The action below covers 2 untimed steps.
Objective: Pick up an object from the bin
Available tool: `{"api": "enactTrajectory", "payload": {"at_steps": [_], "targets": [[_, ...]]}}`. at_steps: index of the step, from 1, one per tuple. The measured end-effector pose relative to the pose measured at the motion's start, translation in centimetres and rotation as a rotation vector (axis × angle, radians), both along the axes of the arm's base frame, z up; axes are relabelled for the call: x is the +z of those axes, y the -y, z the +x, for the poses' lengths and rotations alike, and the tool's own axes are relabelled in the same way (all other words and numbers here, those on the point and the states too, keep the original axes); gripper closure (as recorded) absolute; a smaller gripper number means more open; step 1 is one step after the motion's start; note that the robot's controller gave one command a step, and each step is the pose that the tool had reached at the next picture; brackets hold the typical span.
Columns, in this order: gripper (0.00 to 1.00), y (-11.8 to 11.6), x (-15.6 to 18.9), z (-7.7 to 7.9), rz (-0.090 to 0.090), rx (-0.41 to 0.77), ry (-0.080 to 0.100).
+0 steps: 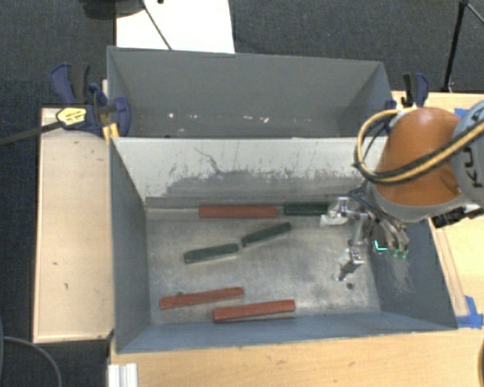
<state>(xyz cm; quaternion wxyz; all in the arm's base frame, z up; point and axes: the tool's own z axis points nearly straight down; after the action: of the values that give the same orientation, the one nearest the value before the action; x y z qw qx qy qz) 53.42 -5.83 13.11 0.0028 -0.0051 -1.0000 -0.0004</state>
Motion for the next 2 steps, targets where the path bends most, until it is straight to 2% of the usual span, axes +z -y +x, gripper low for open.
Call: {"api": "enactTrajectory", "payload": {"at_steps": [1, 2], "targets": [[0.0, 0.0, 0.4, 0.2, -0.001, 0.002, 0.008], [0.0, -1.0, -1.1, 1.8, -0.002, -0.087, 0.015]]}}
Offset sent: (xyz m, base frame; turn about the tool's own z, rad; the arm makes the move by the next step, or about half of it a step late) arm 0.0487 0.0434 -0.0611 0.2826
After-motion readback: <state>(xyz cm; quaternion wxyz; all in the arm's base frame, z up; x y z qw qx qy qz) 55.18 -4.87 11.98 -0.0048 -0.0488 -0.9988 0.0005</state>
